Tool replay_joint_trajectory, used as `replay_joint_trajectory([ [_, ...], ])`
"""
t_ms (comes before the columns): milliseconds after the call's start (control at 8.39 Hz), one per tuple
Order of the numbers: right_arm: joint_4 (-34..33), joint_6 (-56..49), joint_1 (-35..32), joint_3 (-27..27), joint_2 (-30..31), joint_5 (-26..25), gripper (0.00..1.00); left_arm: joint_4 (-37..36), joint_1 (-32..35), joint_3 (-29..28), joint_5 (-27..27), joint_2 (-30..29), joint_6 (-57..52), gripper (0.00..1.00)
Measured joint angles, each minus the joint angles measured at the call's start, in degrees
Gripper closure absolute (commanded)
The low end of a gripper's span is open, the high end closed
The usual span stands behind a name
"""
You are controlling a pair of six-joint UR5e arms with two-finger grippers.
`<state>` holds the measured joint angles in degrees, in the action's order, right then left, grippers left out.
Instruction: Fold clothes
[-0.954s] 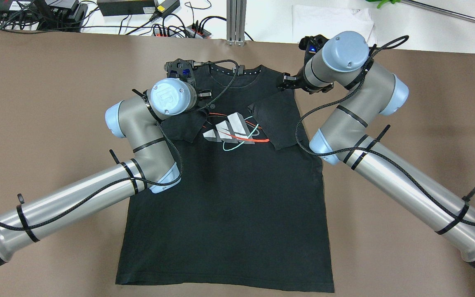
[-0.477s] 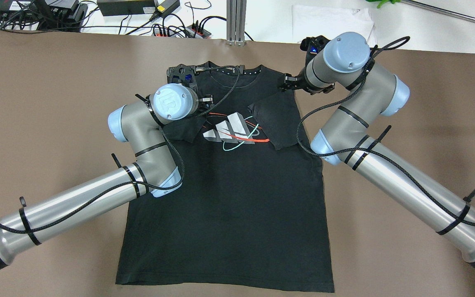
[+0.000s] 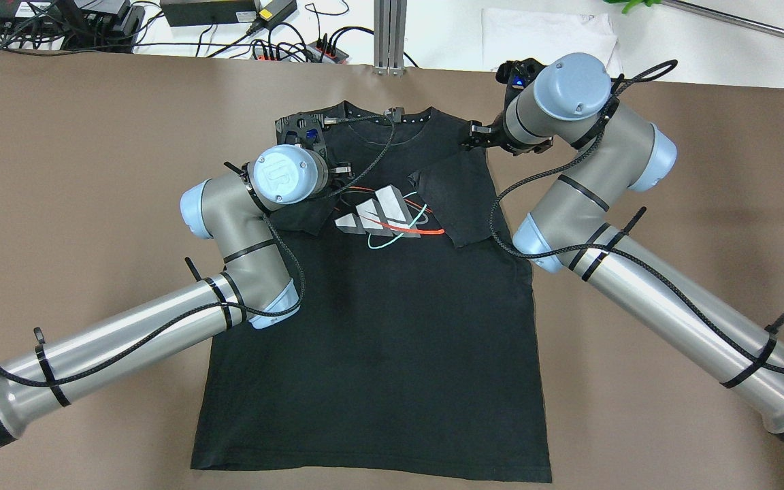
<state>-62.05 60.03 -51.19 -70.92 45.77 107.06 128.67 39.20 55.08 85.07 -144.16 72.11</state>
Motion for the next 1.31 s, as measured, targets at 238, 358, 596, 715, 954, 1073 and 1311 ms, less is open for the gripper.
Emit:
replay_joint_trajectory([
  [238,0.04,0.0,0.03,-0.11,0.4,0.0,0.06,-0.06,0.0,0.02,0.0,-0.78,0.55,1.0],
  [358,0.06,0.0,0.03,-0.14,0.54,0.0,0.06,-0.09,0.0,-0.01,0.0,-1.06,0.66,1.0],
  [596,0.08,0.0,0.04,-0.17,0.61,0.0,0.06,-0.22,0.0,-0.22,-0.13,-1.78,0.74,0.01],
  [715,0.08,0.0,0.04,-0.17,0.63,0.0,0.06,-0.25,0.0,-0.28,-0.16,-1.96,0.75,0.0],
  [954,0.09,0.0,0.04,-0.18,0.68,0.0,0.06,-0.26,0.0,-0.33,-0.23,-2.12,0.91,0.0],
  [1073,0.09,-0.04,0.0,-0.18,0.67,0.04,0.06,-0.22,0.01,-0.28,-0.15,-2.31,1.0,0.0],
  [1311,0.0,-0.06,-0.29,-0.71,0.69,0.47,0.06,0.05,0.42,0.97,0.77,-2.39,1.06,0.0],
])
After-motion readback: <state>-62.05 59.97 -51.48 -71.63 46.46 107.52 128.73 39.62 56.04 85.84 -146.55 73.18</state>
